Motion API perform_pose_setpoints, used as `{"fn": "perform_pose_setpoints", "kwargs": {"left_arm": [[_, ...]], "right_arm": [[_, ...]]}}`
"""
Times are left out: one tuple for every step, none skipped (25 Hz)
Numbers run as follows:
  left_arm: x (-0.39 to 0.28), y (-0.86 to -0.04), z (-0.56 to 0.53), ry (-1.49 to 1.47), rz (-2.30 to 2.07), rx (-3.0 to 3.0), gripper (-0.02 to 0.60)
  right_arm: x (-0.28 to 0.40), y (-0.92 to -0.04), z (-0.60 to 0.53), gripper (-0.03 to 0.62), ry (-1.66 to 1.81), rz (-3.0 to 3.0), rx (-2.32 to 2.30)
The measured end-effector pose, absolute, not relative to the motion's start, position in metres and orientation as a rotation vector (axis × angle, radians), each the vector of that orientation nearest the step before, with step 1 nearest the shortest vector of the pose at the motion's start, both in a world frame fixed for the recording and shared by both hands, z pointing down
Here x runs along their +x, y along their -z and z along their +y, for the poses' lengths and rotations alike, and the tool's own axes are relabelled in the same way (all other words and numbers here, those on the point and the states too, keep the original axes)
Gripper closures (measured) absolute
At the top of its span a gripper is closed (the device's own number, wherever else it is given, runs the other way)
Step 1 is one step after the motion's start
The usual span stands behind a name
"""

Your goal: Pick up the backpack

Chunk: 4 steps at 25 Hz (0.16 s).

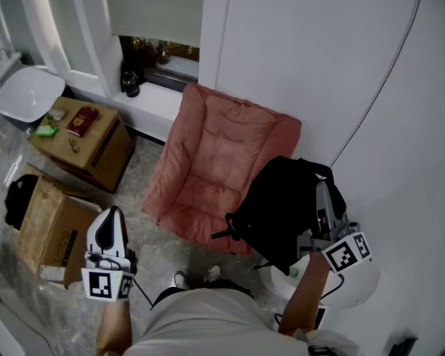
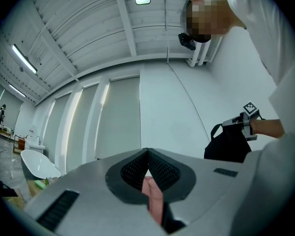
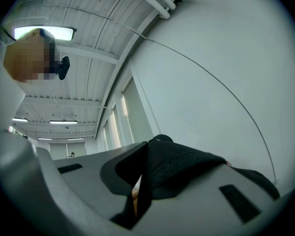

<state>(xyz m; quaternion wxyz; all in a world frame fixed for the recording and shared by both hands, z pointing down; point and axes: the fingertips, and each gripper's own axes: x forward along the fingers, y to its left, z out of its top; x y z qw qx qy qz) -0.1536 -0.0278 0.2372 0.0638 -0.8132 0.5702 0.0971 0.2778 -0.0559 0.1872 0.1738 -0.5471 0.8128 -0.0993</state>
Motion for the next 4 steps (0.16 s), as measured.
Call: {"fn": "perform_pose_setpoints", "kwargs": {"left_arm": [[-0.1542,-0.2372,-0.0264,-0.294,1.720,-2.457,0.566],[-0.1556,-0.2379,-0.0253,-0.291,1.724,-2.456,0.566],[-0.1573,-0.2388,-0.0243,-0.287,1.731,-2.456,0.566],[-0.1591,-0.2398,-0.0233,-0.283,1.739,-2.454,0.566]], "right_arm": [[0.2762,-0.1875,-0.0552,0.560,0.284,2.306,-1.548],[0.2744,-0.1874,-0.0547,0.560,0.286,2.308,-1.544],[0.2725,-0.1872,-0.0545,0.560,0.286,2.312,-1.539],[0.2705,-0.1871,-0.0544,0.560,0.287,2.317,-1.533]]}}
